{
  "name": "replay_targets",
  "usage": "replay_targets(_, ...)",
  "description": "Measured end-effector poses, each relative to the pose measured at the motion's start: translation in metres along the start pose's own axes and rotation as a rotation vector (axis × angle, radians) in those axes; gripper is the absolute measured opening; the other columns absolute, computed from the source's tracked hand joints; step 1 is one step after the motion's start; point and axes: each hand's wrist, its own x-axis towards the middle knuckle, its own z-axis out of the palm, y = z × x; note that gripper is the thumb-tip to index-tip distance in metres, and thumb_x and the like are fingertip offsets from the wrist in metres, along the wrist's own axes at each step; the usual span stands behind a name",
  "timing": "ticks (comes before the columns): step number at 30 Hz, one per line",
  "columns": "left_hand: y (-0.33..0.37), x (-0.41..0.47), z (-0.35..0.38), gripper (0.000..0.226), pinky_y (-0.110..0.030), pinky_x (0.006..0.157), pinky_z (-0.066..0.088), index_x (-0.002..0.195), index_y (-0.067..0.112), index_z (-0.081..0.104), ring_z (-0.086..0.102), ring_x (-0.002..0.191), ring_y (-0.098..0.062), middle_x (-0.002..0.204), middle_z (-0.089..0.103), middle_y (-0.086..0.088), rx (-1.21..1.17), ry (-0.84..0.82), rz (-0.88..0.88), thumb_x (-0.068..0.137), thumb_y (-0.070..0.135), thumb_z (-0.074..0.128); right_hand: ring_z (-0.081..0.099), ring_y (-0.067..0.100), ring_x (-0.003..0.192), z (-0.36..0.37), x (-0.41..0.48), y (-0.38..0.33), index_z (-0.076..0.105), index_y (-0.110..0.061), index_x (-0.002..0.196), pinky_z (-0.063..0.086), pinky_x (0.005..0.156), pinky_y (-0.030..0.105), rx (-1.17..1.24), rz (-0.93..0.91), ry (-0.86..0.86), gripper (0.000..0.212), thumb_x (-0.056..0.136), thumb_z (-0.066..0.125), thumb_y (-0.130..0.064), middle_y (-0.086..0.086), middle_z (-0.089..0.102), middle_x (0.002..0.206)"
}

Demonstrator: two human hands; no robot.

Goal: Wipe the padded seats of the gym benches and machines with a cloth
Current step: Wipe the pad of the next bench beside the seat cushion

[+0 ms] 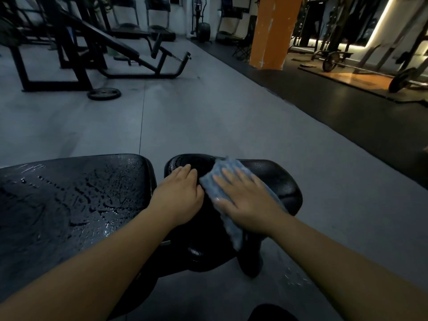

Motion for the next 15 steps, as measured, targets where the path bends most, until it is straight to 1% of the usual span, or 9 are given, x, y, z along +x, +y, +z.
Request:
replay_targets(2,0.001,-0.003,0.001,0.059,-0.035,0.123,0.014,0.151,0.007,0.031,0.02,0.15,-0.026,0.162,0.024,-0.014,0.01,0.014,0.008,0.101,0.038,0.025,-0.001,0.013,0.154,-0.002,-0.018,0.02,0.01,-0.044,0.157,0.002,0.124,0.041,0.04,-0.018,0.0,0.086,0.079,0.003,-0.081,-0.012,0.003,0.167)
replay_targets(3,0.002,-0.004,0.001,0.061,-0.034,0.123,0.014,0.152,0.007,0.03,0.02,0.15,-0.026,0.162,0.024,-0.014,0.013,0.022,0.009,0.1,0.039,0.022,0.002,0.013,0.154,-0.003,-0.011,0.031,0.012,-0.044,0.157,0.003,0.124,0.041,0.039,0.026,-0.003,0.087,0.079,0.006,-0.082,-0.012,0.005,0.167)
replay_targets(5,0.004,-0.006,0.001,0.066,-0.034,0.123,0.015,0.152,0.006,0.029,0.02,0.149,-0.026,0.162,0.025,-0.014,0.029,0.032,0.005,0.097,0.041,0.017,0.004,0.019,0.154,-0.007,0.024,0.04,0.012,-0.041,0.157,0.005,0.123,0.046,0.022,0.162,-0.034,0.084,0.083,0.014,-0.08,-0.008,0.007,0.168)
replay_targets(7,0.004,-0.005,0.001,0.072,-0.036,0.122,0.017,0.151,0.006,0.03,0.021,0.149,-0.027,0.161,0.026,-0.014,0.053,0.032,0.008,0.092,0.043,0.013,0.005,0.028,0.154,-0.008,0.06,0.023,0.007,-0.04,0.158,0.004,0.121,0.054,0.011,0.261,-0.096,0.074,0.093,0.02,-0.073,-0.001,0.004,0.168)
replay_targets(9,0.004,-0.005,0.0,0.073,-0.039,0.122,0.019,0.151,0.008,0.03,0.021,0.149,-0.026,0.161,0.026,-0.013,0.047,0.017,-0.003,0.09,0.044,0.011,0.003,0.032,0.153,-0.006,0.071,-0.004,0.006,-0.043,0.158,0.003,0.12,0.057,0.003,0.207,-0.099,0.067,0.097,0.02,-0.068,0.003,0.002,0.168)
replay_targets(11,0.001,-0.006,-0.001,0.071,-0.041,0.121,0.02,0.152,0.011,0.03,0.02,0.15,-0.025,0.162,0.024,-0.011,0.019,0.008,-0.005,0.093,0.045,0.012,0.0,0.026,0.154,-0.002,0.046,-0.018,0.009,-0.044,0.157,0.002,0.122,0.053,-0.015,0.037,-0.033,0.064,0.096,0.015,-0.065,0.001,0.002,0.168)
replay_targets(13,-0.004,-0.01,-0.005,0.063,-0.04,0.122,0.019,0.154,0.012,0.026,0.016,0.151,-0.023,0.164,0.02,-0.009,0.002,-0.027,0.005,0.101,0.045,0.019,-0.002,0.018,0.154,0.0,0.006,-0.012,0.011,-0.044,0.157,0.002,0.123,0.047,0.001,-0.111,-0.002,0.071,0.09,0.007,-0.068,-0.006,0.003,0.168)
replay_targets(14,-0.007,-0.013,-0.006,0.06,-0.038,0.123,0.017,0.155,0.012,0.024,0.014,0.152,-0.021,0.165,0.018,-0.007,0.006,-0.04,0.016,0.104,0.043,0.025,-0.001,0.015,0.154,-0.002,-0.005,-0.004,0.012,-0.044,0.157,0.003,0.123,0.044,0.007,-0.133,-0.01,0.076,0.086,0.005,-0.07,-0.009,0.004,0.168)
replay_targets(15,-0.011,-0.015,-0.008,0.059,-0.036,0.123,0.015,0.156,0.013,0.024,0.013,0.152,-0.02,0.165,0.017,-0.006,0.013,-0.045,0.03,0.105,0.042,0.028,0.001,0.014,0.154,-0.003,-0.004,0.006,0.014,-0.044,0.157,0.005,0.123,0.043,0.005,-0.111,-0.018,0.079,0.084,0.006,-0.072,-0.01,0.006,0.167)
